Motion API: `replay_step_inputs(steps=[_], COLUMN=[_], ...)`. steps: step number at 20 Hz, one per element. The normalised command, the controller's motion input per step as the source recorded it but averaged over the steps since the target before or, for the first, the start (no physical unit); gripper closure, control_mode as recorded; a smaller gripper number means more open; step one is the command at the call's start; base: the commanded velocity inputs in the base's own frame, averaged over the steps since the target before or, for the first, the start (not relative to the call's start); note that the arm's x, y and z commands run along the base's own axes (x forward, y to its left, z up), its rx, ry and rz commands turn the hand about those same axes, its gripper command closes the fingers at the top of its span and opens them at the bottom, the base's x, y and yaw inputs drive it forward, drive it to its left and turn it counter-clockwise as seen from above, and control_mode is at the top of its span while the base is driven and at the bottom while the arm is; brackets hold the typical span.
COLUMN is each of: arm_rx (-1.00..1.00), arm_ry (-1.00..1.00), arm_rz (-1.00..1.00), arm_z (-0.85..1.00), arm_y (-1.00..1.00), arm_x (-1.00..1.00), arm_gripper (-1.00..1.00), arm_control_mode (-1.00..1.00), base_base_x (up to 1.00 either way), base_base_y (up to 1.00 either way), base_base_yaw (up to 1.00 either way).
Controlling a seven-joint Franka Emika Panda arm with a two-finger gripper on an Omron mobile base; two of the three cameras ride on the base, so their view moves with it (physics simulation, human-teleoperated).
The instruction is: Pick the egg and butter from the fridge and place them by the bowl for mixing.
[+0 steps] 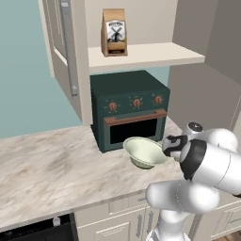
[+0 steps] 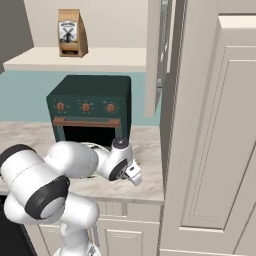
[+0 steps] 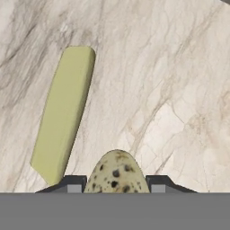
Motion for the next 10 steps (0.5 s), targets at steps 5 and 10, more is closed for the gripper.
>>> replay_step_inputs(steps=[5,10], arm_rx=[0.04,0.05], arm_ry=[-0.01,-0.02], arm_rz=[-0.03,-0.02], arm_z=[-0.15,-0.12], arm_y=[0.0,0.0], arm_x=[0.1,0.06], arm_gripper=[1.0,1.0], arm_control_mode=[-1.0,-1.0], base_base_x=[0.0,0.0], base_base_y=[0.0,0.0], base_base_yaw=[0.0,0.0])
